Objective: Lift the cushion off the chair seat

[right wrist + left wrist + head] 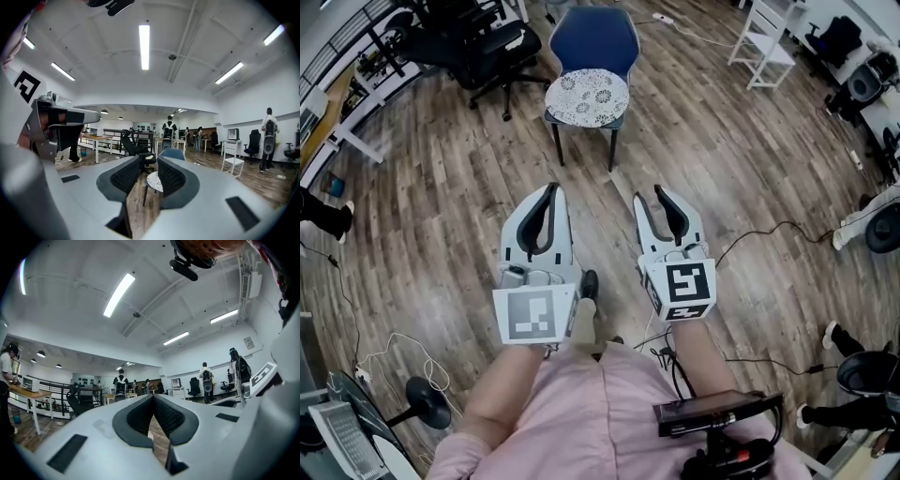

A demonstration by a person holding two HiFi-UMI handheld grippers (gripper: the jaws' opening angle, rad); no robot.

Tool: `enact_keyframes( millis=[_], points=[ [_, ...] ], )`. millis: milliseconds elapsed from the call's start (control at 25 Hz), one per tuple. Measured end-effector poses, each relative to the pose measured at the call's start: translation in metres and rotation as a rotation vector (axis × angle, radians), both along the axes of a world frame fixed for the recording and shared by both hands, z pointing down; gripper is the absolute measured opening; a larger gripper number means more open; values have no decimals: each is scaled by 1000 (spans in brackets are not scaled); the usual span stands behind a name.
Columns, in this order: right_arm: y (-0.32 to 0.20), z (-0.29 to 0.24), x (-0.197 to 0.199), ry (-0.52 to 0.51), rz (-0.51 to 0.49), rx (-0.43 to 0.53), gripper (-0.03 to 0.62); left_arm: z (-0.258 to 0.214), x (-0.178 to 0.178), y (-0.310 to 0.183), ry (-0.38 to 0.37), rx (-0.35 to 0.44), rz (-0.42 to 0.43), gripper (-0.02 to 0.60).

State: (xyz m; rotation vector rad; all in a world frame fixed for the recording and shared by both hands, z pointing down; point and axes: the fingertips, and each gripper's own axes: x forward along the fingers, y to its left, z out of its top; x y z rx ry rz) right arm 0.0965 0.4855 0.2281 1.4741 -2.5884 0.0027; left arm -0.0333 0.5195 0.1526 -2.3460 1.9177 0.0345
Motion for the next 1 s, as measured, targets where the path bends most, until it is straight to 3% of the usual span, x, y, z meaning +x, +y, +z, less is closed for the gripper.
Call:
enact_keyframes(
  millis=[640, 1000],
  points=[
    [-161, -23, -67, 12, 47, 41, 116, -24, -73, -164, 8, 45, 39, 11],
    [-214, -13, -64, 8, 83, 18, 112, -2, -68, -220, -6, 3, 85, 11]
  ],
)
